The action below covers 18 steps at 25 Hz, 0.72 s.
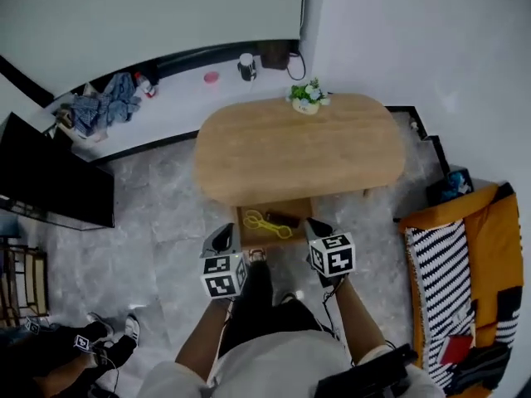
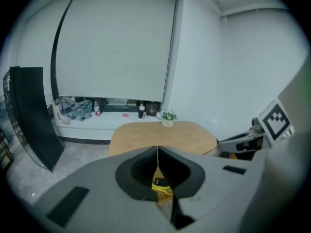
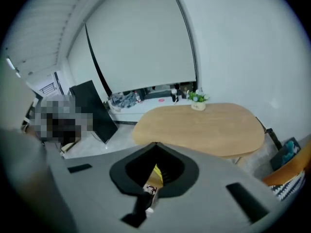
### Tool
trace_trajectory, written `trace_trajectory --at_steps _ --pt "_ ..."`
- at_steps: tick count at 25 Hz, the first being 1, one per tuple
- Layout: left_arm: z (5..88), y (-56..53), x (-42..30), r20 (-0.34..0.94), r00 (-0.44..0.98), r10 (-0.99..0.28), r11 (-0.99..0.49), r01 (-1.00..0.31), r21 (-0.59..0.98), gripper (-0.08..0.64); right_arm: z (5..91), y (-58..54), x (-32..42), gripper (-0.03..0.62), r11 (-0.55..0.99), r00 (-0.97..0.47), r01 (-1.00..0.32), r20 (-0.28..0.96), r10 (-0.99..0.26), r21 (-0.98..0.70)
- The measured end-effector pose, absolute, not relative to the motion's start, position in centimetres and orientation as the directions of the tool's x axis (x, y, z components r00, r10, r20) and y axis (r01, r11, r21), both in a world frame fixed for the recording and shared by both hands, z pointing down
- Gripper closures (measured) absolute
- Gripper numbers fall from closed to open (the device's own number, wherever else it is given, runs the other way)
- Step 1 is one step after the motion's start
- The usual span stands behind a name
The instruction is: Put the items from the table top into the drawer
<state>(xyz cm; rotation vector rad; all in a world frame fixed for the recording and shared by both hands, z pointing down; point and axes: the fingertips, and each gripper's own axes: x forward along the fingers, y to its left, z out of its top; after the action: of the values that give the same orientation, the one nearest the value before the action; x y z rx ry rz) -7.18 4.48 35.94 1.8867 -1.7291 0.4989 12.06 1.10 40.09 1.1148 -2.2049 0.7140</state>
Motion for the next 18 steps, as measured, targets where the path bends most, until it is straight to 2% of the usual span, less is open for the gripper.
trace_trajectory --at_steps 4,8,18 --pt "27.7 6.9 -6.5 0.524 0.112 -0.844 -0.059 -0.992 0.116 0.551 31.6 2.9 13.9 0.598 0.474 -0.472 -0.862 0.623 -0.624 -0.179" --pt "21.8 9.6 -5.8 0.488 0.129 -0.863 -0.069 -0.988 0.139 0.551 26.6 6.0 17.5 0.598 0.364 -0.404 -0.910 0.606 -0.685 -0.196" --pt "16.1 10.9 -6.1 0.439 0.196 -0.877 -0.156 -0.980 0.125 0.551 20.0 9.2 18.5 0.598 0.248 -0.331 -0.943 0.539 -0.775 -0.222"
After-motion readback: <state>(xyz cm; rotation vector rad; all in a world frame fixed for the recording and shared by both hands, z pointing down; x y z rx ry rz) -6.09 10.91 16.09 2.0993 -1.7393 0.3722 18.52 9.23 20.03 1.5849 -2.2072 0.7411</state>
